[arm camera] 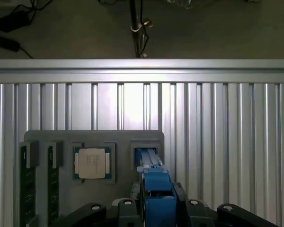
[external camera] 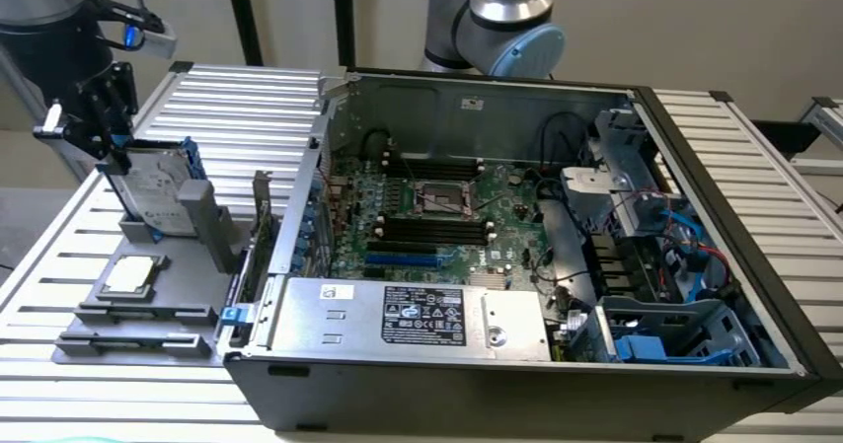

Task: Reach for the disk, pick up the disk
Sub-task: 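Pick up the disk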

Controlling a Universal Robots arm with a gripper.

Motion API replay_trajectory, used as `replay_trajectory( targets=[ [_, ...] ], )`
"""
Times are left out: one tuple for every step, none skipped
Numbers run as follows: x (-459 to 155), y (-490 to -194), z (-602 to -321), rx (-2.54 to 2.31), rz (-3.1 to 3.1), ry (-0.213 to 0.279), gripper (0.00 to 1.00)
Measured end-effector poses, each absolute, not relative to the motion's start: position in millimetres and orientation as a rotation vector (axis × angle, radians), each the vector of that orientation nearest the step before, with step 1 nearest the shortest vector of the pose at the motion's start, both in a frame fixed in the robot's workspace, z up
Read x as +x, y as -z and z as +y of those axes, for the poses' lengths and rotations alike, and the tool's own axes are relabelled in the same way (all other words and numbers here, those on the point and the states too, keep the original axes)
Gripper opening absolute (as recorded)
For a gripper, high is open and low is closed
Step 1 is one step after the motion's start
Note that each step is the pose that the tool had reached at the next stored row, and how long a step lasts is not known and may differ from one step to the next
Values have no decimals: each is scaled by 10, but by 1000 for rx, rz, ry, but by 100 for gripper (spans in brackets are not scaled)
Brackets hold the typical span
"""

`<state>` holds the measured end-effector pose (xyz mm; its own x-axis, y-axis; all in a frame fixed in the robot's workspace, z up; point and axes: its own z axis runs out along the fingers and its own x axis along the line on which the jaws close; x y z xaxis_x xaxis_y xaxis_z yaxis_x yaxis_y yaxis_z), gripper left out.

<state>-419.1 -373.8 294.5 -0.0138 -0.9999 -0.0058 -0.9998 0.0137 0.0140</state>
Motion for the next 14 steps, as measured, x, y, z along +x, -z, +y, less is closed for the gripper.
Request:
replay_trajectory(
  targets=[
    [-4191, -2945, -3738, 2202, -2232, 22, 39],
    [-4191, -2945, -3738, 2202, -2232, 22, 39],
    [-4191, -2945, -3738, 2202, -2232, 22, 39],
    [-4191, -2945, -3738, 2202, -2232, 22, 39],
    [-4191, -2945, -3738, 2202, -2232, 22, 37],
    [-4192, -2945, -3738, 2202, -2232, 22, 37],
    [-4191, -2945, -3738, 2202, -2232, 22, 33],
    [-4191, -2945, -3738, 2202, -2232, 22, 33],
    [-4191, -2945, -3738, 2202, -2232, 22, 33],
    [-4191, -2945, -3738, 2202, -2232, 22, 33],
    [-4191, -2944, -3738, 2202, -2233, 22, 33],
    [-4191, -2944, -3739, 2202, -2233, 22, 33],
    [-4191, -2944, -3742, 2202, -2233, 22, 33],
    [-4191, -2944, -3746, 2202, -2233, 22, 33]
  ],
)
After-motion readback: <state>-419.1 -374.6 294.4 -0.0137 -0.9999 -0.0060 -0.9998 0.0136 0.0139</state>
